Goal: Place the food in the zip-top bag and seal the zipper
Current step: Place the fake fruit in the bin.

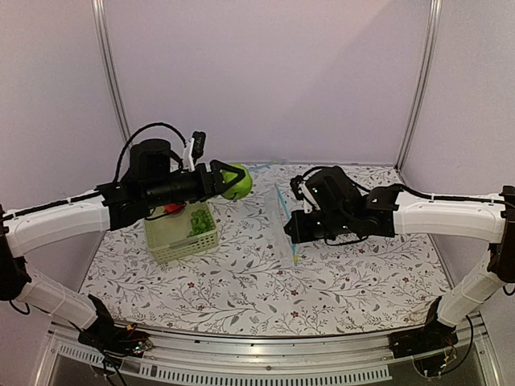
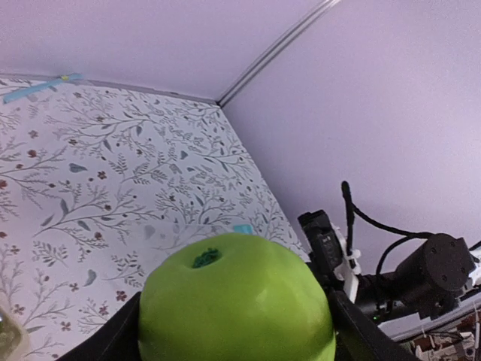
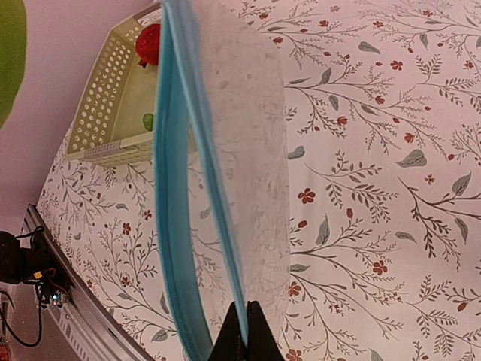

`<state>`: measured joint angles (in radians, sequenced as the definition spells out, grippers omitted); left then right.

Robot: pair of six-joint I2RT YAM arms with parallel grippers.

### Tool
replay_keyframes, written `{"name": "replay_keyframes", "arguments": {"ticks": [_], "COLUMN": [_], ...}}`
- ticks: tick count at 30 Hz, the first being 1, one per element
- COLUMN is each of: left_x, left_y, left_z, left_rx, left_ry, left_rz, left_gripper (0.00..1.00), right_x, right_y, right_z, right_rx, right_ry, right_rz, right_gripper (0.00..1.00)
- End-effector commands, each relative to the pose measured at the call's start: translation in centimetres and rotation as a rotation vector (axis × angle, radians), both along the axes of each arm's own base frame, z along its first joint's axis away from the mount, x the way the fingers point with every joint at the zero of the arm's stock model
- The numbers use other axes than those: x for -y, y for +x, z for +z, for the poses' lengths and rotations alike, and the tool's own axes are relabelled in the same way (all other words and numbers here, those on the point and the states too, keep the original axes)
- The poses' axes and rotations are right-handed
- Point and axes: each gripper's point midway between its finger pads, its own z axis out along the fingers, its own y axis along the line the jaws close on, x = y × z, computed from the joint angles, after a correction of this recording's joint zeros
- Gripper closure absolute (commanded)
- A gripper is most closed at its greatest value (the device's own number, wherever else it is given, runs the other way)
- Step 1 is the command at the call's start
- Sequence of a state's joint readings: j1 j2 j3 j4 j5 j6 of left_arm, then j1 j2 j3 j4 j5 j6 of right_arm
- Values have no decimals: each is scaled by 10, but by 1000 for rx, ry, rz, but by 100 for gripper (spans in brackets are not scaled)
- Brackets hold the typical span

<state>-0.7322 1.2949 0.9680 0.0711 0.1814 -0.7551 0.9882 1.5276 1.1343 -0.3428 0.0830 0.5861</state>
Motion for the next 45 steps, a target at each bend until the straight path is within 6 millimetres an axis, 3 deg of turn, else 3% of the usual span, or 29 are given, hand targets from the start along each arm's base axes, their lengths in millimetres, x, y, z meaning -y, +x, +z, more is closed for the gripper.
{"name": "replay_keyframes", "arguments": {"ticks": [1, 3, 5, 8, 10, 12, 16, 19, 27, 29, 32, 33, 38, 42, 45], "left_x": [56, 67, 70, 50, 15, -36, -137, -173, -182, -186, -191, -194, -199, -179, -138], "left_y": [-31, -34, -29, -15, 1, 15, 36, 41, 59, 62, 64, 63, 55, 44, 33], "left_z": [38, 33, 14, -26, -58, -85, -105, -136, -201, -209, -209, -207, -165, -113, -82], "left_rx": [23, 6, -39, -95, -123, -160, -184, -275, -433, -455, -449, -443, -349, -204, -133], "left_ry": [-255, -267, -242, -108, 67, 223, 349, 436, 632, 671, 701, 715, 738, 756, 636], "left_rz": [-210, -233, -215, -112, 22, 175, 435, 475, 438, 450, 471, 484, 553, 566, 489], "left_gripper": [41, 41, 41, 41, 41, 41, 40, 36, 32, 27, 4, 1, 0, 0, 0], "right_x": [-3, -2, -1, -1, 0, 0, -1, -4, -12, -11, -10, -10, -12, -16, -18], "right_y": [1, 1, 2, 2, 1, 1, 1, 1, -1, -1, -1, -1, -1, -1, -1], "right_z": [0, -3, -6, -11, -14, -13, -12, -13, -15, -14, -11, -11, -10, -9, -5], "right_rx": [9, 4, -5, -20, -26, -27, -23, -27, -47, -47, -44, -43, -41, -41, -36], "right_ry": [-27, -36, -45, -56, -58, -55, -51, -48, -35, -33, -27, -26, -24, -17, -8], "right_rz": [21, 16, 4, -1, -5, -5, 2, 11, 31, 26, 19, 18, 30, 44, 54], "right_gripper": [100, 100, 100, 100, 100, 100, 100, 100, 100, 100, 100, 100, 100, 100, 100]}}
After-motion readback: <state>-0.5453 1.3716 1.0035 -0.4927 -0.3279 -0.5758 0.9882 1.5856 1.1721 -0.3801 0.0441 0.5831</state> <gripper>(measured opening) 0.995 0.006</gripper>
